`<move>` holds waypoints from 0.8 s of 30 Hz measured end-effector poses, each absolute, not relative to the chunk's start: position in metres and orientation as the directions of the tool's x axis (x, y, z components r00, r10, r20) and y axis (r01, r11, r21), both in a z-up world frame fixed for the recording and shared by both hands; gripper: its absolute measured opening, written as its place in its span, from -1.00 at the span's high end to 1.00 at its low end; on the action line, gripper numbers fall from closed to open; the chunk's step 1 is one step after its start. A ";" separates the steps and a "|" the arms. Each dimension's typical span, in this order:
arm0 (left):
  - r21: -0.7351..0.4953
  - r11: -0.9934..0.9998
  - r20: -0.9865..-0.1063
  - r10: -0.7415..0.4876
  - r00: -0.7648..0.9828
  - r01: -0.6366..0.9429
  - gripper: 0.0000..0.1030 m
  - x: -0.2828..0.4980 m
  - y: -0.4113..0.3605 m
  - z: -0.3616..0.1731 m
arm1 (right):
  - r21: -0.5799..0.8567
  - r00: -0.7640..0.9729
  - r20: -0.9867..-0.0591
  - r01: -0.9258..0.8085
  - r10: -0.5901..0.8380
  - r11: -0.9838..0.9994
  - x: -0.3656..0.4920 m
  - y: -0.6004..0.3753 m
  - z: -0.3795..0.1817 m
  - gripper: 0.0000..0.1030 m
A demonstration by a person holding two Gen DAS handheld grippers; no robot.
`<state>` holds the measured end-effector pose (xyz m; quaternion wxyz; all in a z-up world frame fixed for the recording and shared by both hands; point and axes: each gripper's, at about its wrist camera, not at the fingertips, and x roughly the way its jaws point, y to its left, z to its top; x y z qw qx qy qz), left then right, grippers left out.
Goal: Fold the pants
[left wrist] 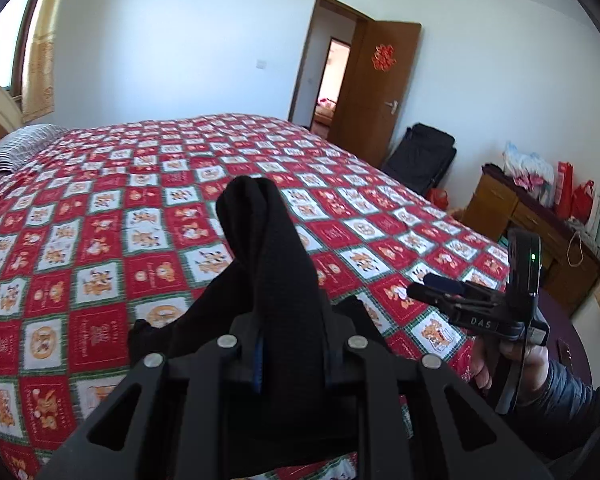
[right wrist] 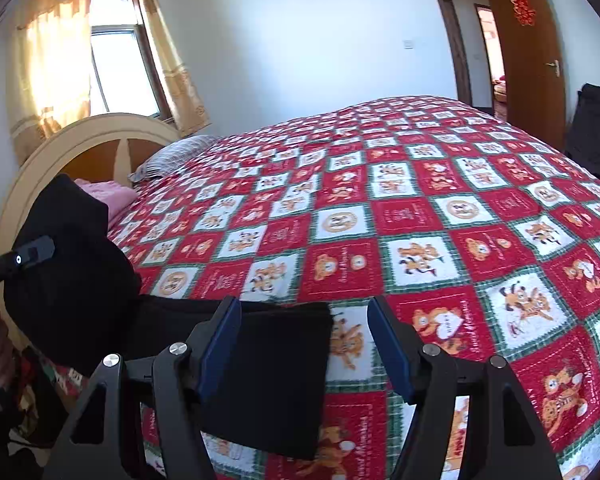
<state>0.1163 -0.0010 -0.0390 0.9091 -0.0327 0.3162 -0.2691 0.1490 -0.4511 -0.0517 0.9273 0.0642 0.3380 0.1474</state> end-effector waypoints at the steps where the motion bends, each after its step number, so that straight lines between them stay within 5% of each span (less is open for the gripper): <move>1: -0.223 0.850 -0.570 -0.511 0.643 0.477 0.59 0.118 -0.009 -0.042 | 0.224 0.728 -0.611 -0.218 0.311 0.950 0.151 -0.455 -0.053 -0.30; 15: -0.132 0.838 -0.737 -0.440 0.513 0.530 0.59 0.147 -0.099 -0.121 | 0.244 0.675 -0.686 -0.137 0.271 0.960 0.174 -0.478 -0.093 -0.30; 24: -0.041 0.823 -0.747 -0.401 0.530 0.566 0.45 0.129 -0.126 -0.129 | 0.290 0.649 -0.707 -0.097 0.281 0.952 0.181 -0.489 -0.105 -0.31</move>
